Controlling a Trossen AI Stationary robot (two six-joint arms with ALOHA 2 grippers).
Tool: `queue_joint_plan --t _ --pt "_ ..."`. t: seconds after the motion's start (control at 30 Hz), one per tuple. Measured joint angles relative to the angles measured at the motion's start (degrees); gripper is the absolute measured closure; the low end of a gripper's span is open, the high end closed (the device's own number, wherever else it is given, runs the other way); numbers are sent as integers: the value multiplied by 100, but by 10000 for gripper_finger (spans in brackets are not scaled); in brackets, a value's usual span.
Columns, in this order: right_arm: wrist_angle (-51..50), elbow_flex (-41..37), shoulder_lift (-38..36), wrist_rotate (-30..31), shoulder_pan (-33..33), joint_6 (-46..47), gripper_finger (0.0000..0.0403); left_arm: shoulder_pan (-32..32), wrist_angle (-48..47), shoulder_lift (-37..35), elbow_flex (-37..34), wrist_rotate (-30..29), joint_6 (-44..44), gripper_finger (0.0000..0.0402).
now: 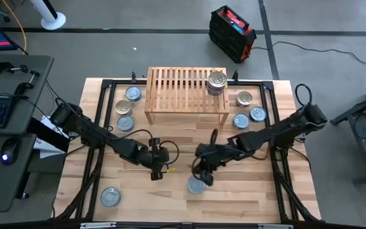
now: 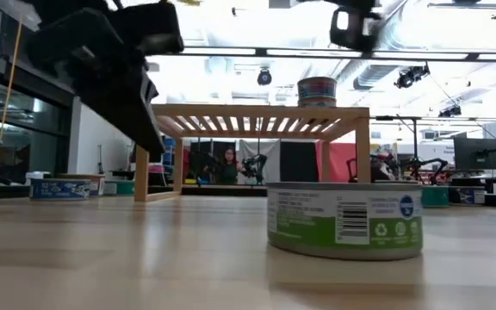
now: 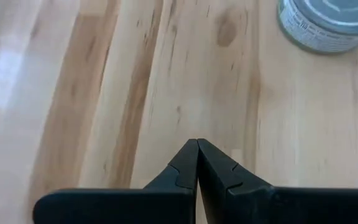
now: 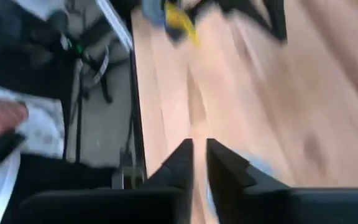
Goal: Stack canned seafood by type on shelf
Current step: Put the green tuna can on the shelf
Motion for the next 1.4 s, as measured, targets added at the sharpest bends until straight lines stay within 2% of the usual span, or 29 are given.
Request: queue_joint_plan --t 0.1,0.23,0.33,0.4,0.47,0.5,0.67,0.83,1.07,1.4 --pt "-690 0 -11 -37 403 523 308 -126 413 -26 -303 2 -304 401" --pt "-1584 -73 258 170 885 1048 272 -283 1839 6 -526 147 -196 401" --pt "-1568 -336 541 181 1085 1521 294 -309 2761 75 -530 264 383 401" --pt "-1310 -587 691 167 1200 1794 340 -252 3213 168 -472 319 802 401" --pt "-872 -851 831 172 1259 2005 386 -193 3156 231 -416 339 1144 401" --pt "-617 -984 877 203 1278 2082 391 -148 3157 315 -358 417 1277 401" --pt "507 -1381 1110 513 1196 2345 400 -14 3312 910 40 973 1813 401" --pt "1087 -1384 1304 531 1072 2210 401 -5 3389 1607 625 1077 2289 401" --pt "1252 -1378 1338 859 957 2194 402 -15 3139 2256 1101 1183 2166 401" --pt "2004 -1390 1314 1020 779 2140 403 -51 2270 2261 1099 1086 1661 401"
